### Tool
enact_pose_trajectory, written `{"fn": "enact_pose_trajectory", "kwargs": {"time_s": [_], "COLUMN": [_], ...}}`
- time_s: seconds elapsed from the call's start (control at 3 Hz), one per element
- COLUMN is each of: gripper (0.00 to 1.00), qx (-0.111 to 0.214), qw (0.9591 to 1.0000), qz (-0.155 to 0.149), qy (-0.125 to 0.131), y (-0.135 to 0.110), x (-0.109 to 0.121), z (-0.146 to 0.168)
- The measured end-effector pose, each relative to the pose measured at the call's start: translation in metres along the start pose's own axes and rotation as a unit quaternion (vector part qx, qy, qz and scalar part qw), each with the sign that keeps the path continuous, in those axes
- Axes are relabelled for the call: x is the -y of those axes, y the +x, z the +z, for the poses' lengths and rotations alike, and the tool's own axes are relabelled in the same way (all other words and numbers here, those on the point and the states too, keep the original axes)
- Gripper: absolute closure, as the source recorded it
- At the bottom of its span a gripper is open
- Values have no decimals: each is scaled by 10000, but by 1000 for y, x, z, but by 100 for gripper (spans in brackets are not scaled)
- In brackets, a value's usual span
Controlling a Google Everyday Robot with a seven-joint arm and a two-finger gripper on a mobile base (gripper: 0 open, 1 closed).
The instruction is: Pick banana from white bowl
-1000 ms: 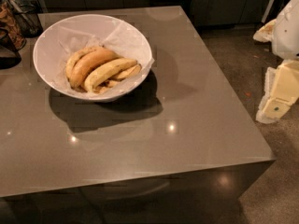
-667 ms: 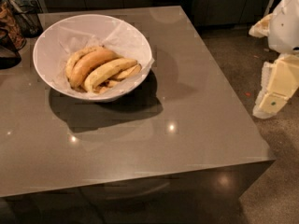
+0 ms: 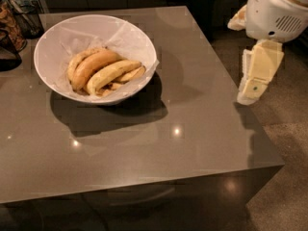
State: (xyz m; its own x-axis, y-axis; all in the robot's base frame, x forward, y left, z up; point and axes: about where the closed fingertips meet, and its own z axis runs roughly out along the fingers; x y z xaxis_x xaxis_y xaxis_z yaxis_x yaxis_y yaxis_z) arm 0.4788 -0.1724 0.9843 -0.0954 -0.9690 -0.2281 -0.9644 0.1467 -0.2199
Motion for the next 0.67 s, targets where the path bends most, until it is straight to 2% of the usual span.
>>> {"fn": "enact_pose_trajectory", "kwargs": {"time_s": [0.33,0.67], "gripper": [0,0], "qx": [15,211], "qw": [10000,9993], "qz": [9,-242], "qy": [33,167], "y": [0,-22], "x": [1,22], "z": [0,-1]}}
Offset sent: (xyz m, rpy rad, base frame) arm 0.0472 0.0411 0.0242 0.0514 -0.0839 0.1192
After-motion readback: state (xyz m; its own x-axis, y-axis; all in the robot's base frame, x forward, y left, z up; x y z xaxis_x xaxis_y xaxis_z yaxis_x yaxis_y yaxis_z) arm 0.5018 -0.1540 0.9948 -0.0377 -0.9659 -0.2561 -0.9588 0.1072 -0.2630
